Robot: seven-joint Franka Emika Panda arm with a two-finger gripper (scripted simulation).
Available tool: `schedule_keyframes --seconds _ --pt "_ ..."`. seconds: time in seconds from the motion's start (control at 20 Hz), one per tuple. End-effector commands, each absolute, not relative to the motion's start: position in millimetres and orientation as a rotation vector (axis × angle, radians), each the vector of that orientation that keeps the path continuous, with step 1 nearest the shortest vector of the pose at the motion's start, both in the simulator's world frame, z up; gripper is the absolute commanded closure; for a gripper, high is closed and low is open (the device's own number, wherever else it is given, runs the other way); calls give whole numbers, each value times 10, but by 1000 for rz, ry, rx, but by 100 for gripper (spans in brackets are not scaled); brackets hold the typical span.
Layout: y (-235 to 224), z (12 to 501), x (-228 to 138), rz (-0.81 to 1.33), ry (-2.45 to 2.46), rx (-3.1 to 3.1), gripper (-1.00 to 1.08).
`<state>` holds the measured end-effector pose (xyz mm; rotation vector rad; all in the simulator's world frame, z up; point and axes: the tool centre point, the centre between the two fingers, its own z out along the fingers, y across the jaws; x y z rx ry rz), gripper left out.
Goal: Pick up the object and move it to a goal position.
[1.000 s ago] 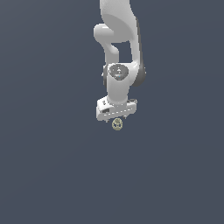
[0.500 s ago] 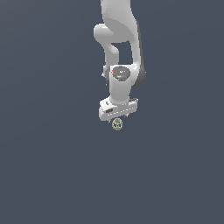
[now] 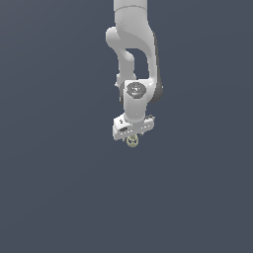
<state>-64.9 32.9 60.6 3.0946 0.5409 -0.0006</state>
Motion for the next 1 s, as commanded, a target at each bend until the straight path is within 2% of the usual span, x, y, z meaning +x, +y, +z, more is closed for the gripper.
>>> schedule_keyframes --seconds 0.0,0.3,0.35,0.95 --pt "332 492 -654 0 543 3094 -92" --pt "332 389 -648 0 544 3094 -92" --pt "332 389 -648 0 544 3094 108" --pt "324 410 -645 1 543 3094 108"
